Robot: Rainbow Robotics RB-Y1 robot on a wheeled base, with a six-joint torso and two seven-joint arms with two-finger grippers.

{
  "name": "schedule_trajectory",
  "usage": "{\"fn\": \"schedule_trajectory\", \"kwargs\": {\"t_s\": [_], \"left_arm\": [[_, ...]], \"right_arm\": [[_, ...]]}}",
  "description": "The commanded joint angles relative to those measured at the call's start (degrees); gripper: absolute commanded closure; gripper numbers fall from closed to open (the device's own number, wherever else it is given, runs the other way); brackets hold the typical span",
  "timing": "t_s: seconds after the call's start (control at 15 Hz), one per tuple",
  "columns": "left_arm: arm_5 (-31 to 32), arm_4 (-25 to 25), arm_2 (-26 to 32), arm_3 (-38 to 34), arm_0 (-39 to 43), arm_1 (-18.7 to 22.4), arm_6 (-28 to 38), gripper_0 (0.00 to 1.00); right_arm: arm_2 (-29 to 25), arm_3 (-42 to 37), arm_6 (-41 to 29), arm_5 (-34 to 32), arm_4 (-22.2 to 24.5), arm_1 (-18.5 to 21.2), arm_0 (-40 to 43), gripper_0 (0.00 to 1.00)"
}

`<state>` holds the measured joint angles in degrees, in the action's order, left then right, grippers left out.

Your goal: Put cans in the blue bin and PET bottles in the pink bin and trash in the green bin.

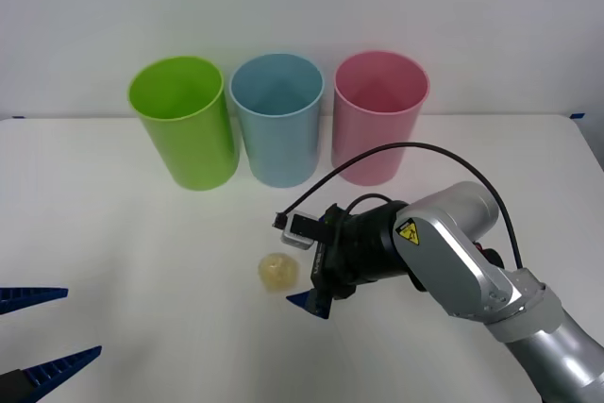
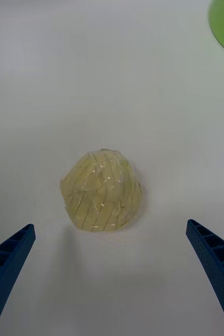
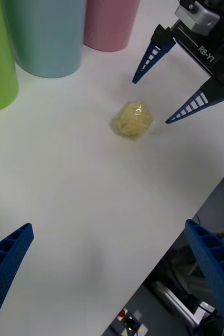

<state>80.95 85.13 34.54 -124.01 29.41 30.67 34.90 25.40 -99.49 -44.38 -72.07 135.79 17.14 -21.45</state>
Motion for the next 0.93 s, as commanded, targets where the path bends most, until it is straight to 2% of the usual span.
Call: {"fn": "schedule_trajectory", "kwargs": {"t_s": [0.07, 0.33, 0.67, 0.93], "left_arm": [[0.0, -1.9, -0.2, 0.1, 0.3, 0.0, 5.3, 0.0], [0.0, -5.0, -1.7, 2.2, -0.4, 0.0, 5.4, 0.0], [1.0, -7.3, -3.1, 5.6, -1.1, 0.0, -4.2, 0.0], [1.2, -8.7, -3.2, 6.2, -0.7, 0.0, -5.2, 0.0]], "right_arm": [[0.0, 0.0, 0.0, 0.0, 0.0, 0.0, 0.0, 0.0], [0.0, 0.0, 0.0, 0.0, 0.0, 0.0, 0.0, 0.0], [0.0, 0.0, 0.0, 0.0, 0.0, 0.0, 0.0, 0.0], [0.0, 0.0, 0.0, 0.0, 0.0, 0.0, 0.0, 0.0]]}}
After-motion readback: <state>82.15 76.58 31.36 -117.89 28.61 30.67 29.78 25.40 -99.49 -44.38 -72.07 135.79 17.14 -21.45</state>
